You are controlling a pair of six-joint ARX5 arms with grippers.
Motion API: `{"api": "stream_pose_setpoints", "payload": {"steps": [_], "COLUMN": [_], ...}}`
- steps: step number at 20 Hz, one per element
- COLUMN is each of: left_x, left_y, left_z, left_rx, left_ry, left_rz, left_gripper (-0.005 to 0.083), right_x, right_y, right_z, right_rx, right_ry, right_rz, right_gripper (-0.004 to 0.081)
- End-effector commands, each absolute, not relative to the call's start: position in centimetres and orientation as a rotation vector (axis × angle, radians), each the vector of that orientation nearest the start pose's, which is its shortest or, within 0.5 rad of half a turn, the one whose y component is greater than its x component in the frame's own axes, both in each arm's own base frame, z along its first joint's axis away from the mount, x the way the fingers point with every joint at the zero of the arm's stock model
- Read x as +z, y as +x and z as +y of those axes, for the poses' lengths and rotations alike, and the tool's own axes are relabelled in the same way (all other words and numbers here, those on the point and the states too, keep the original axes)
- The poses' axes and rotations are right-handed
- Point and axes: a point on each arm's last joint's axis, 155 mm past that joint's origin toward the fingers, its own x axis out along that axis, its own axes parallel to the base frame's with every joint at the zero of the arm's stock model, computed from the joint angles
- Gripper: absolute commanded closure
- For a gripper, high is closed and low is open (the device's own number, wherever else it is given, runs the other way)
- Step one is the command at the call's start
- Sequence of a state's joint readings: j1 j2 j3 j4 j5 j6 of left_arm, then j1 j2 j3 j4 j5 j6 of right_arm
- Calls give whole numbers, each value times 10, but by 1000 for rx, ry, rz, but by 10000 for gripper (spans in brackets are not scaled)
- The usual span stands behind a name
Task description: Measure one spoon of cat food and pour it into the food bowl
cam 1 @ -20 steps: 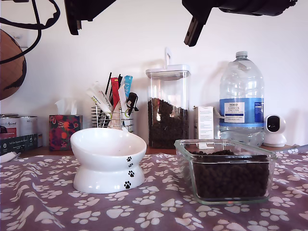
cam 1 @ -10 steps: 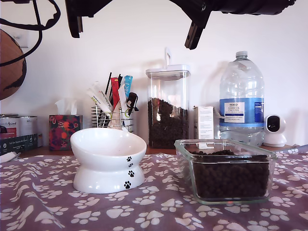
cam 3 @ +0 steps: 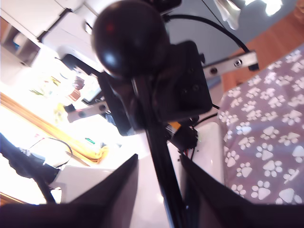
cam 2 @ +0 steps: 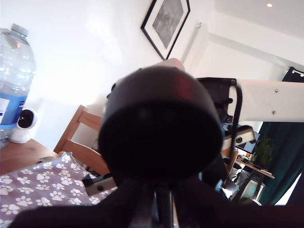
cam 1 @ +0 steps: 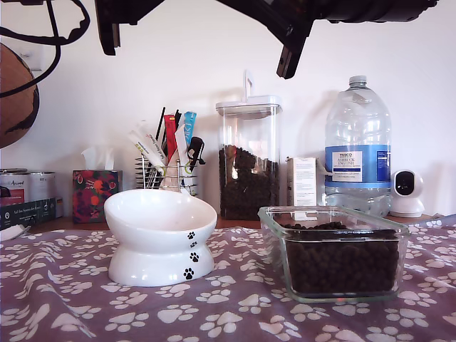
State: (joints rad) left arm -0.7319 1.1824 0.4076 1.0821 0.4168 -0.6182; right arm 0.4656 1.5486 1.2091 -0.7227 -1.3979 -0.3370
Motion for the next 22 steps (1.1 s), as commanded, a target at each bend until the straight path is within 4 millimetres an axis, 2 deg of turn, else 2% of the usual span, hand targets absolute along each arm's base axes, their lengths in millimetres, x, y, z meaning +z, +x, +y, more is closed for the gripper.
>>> {"api": "stream_pose_setpoints", "payload": {"steps": [1, 4, 9, 11, 13, 15, 17, 20, 22], "left_x": [292, 285, 279, 277, 277, 275, 264, 248, 240], "left_y": [224, 226, 229, 234, 239, 253, 273, 302, 317], "left_z": [-296, -297, -299, -302, -305, -303, -297, -280, -271], "left_rx": [-1192, -1183, -1171, -1156, -1143, -1080, -965, -780, -697], "left_ry": [-585, -584, -583, -578, -570, -571, -570, -580, -616], "left_rz": [25, 62, 98, 132, 166, 201, 267, 360, 428], "left_gripper": [795, 795, 795, 795, 795, 795, 795, 795, 795], "right_x": [247, 246, 230, 231, 238, 240, 230, 191, 173], "right_y": [195, 202, 250, 271, 283, 290, 297, 310, 313], "right_z": [304, 304, 282, 269, 260, 255, 247, 227, 214], "right_rx": [1794, 1777, 1564, 1488, 1455, 1408, 1317, 1051, 901], "right_ry": [326, 300, 210, 194, 194, 175, 91, -173, -329], "right_rz": [810, 782, 768, 747, 723, 738, 782, 899, 955], "right_gripper": [396, 396, 376, 374, 374, 374, 374, 374, 374]}}
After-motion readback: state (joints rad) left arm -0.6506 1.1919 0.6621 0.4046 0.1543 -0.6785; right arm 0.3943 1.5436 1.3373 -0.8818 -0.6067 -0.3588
